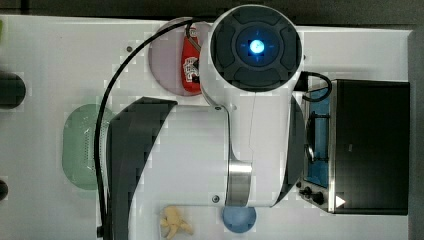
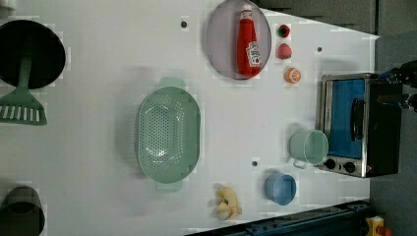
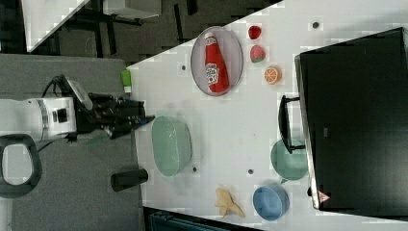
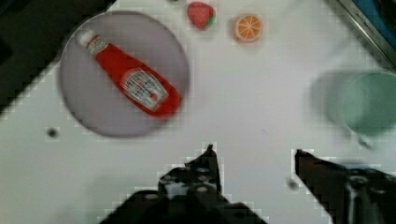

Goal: Drag strainer left to right.

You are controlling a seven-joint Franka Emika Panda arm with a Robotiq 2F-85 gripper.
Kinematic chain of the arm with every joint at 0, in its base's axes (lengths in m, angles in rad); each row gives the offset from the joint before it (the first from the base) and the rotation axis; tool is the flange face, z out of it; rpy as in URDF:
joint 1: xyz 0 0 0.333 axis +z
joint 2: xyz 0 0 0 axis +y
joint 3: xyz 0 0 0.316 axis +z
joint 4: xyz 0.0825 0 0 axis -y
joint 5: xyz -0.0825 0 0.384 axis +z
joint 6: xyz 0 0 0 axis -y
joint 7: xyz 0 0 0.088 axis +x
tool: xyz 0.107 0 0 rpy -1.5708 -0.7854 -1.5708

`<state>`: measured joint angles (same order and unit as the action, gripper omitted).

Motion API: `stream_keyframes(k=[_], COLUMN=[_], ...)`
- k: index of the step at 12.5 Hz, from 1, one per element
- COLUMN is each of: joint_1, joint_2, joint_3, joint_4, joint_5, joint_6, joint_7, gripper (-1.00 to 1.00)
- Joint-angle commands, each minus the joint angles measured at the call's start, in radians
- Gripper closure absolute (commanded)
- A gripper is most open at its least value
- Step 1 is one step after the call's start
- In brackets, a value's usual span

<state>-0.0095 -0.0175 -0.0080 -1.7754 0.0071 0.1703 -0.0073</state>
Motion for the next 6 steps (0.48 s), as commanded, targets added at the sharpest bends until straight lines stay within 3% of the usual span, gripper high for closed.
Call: stream_keyframes(k=[1,3,6], joint_1=[-0.017,-0.008,0.031], joint_2=[-0.221,-0.22,-0.209], joint_3=[-0.028,-0.011,0.084], joint_4=[-0.018,-0.018,-0.019], joint_5=[-0.032,-0.023,0.026], joint_6=[-0.173,-0.164,-0.164], joint_7=[0.13,0.13,0.137], gripper=[-0.6,-1.0,-1.0])
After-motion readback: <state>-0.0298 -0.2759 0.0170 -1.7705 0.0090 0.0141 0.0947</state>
